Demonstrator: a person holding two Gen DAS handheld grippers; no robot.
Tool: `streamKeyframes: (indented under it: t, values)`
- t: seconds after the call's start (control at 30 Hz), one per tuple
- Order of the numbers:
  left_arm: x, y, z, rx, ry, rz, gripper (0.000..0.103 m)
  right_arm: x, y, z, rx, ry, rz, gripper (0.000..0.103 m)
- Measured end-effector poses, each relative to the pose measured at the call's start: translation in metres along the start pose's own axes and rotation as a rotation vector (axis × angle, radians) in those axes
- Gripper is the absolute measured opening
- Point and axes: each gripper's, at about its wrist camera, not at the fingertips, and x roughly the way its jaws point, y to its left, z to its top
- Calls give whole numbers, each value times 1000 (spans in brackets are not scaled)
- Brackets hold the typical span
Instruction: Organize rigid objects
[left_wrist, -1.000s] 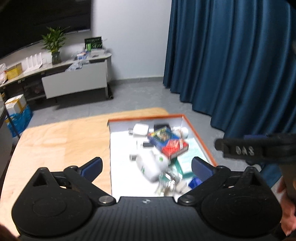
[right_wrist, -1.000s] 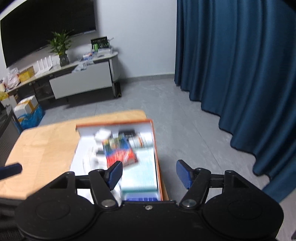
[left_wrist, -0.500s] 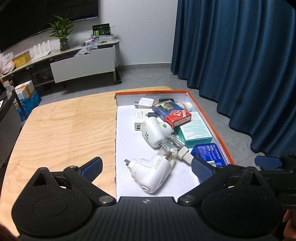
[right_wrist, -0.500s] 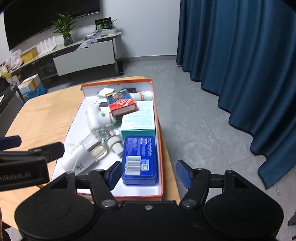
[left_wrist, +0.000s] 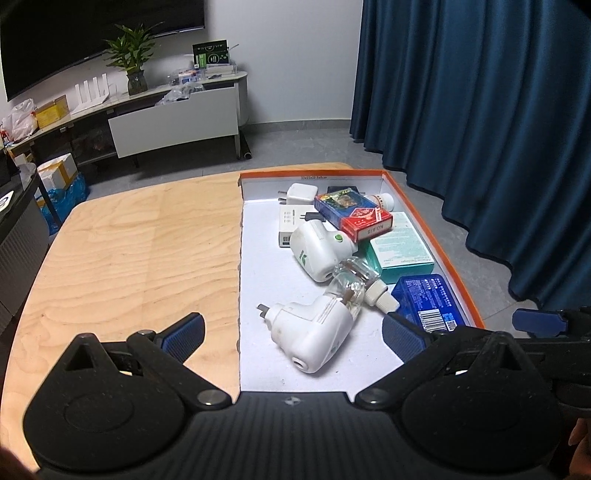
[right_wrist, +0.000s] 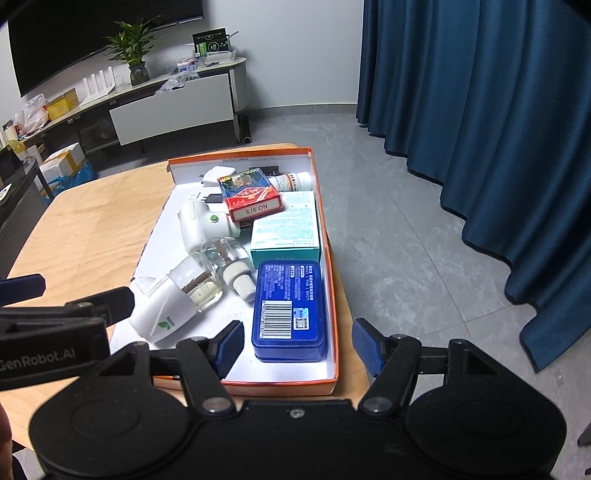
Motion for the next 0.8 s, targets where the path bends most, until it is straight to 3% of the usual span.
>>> streamKeyframes:
  t: [0.8]
  values:
    - [5, 2, -1, -9, 19, 1, 103, 7, 1, 0, 6, 14, -1, 78]
